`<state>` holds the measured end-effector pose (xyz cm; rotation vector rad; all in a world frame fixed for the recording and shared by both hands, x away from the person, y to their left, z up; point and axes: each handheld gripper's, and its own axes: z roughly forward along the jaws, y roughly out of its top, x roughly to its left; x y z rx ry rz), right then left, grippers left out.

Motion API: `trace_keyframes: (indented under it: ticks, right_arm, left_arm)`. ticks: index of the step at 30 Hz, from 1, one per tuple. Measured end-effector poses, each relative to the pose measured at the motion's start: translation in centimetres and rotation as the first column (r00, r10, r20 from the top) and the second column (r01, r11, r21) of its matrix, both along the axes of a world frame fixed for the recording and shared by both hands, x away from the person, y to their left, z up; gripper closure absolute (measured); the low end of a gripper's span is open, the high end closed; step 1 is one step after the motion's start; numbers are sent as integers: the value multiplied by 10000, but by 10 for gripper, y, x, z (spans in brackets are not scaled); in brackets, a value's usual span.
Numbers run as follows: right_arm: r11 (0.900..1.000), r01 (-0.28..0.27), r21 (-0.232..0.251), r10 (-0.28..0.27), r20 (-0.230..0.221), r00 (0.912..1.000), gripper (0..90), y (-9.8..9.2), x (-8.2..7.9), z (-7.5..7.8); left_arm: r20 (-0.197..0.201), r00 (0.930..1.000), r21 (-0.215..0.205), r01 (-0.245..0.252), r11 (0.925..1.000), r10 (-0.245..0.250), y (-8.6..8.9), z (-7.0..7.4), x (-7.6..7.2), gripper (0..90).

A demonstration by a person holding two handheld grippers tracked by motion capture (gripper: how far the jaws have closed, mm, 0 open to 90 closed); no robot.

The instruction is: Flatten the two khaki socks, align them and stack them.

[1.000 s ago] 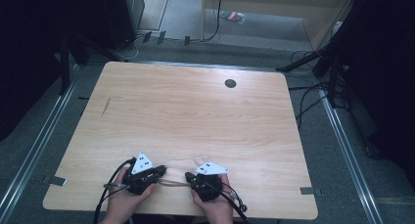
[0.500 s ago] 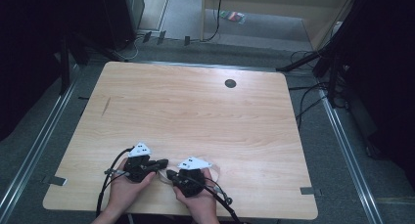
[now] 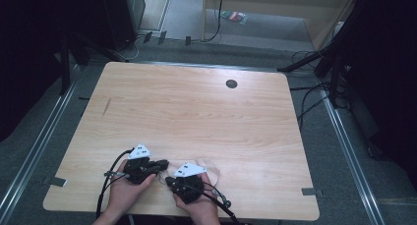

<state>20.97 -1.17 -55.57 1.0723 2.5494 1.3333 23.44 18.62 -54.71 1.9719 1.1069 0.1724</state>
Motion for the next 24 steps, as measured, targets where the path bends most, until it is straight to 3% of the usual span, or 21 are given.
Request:
trace_keyframes:
  ticks: [3,5,7,11,12,14,15,16,17,20,22,23,24]
  right_arm:
    - [9997,208,-110,-206,239,9995,900,2,-4,0]
    - [9995,256,-169,-250,330,9991,900,3,-5,0]
    - [9995,285,-156,-280,302,9992,900,3,-5,0]
    - [9990,428,-158,-422,321,9986,900,3,-6,0]
    - [9988,466,-113,-463,256,9986,900,3,-6,0]
    - [9987,502,59,-502,-9,9987,900,2,-4,-1]
    - [9980,605,204,-599,-292,9978,900,0,-2,0]
    - [9980,605,204,-599,-292,9978,900,0,-2,0]
    - [9933,602,986,-546,-587,9968,900,-7,-1,4]
    - [9863,982,1324,-970,-154,9952,900,-22,2,19]
    - [9828,1243,1368,-1255,-2,9921,900,-31,6,25]
    - [9758,1864,1141,-1914,350,9809,900,-54,18,35]
    - [9758,1864,1141,-1914,350,9809,900,-54,18,35]
  left_arm:
    - [-131,9998,158,-170,9997,172,13,-1,-5,796]
    - [-532,9985,-29,-132,9999,130,23,-3,-4,787]
    - [-525,9986,31,-112,9999,113,24,-3,-6,785]
    - [-258,9987,701,457,9965,-440,17,1,-16,742]
    - [-37,9992,892,392,9952,-391,15,3,-21,735]
    - [65,9995,894,309,9955,-316,15,4,-22,730]
    - [392,9992,638,-120,9979,95,19,9,-23,731]
    - [392,9992,638,-120,9979,95,19,9,-23,742]
    - [626,9974,107,-357,9993,349,24,16,-25,775]
    - [810,9962,-648,-266,9975,319,23,20,-26,846]
    - [837,9961,-663,-207,9976,262,19,20,-26,862]
    - [823,9966,-272,-76,9996,99,9,17,-25,866]
    - [823,9966,-272,-76,9996,99,9,17,-25,863]
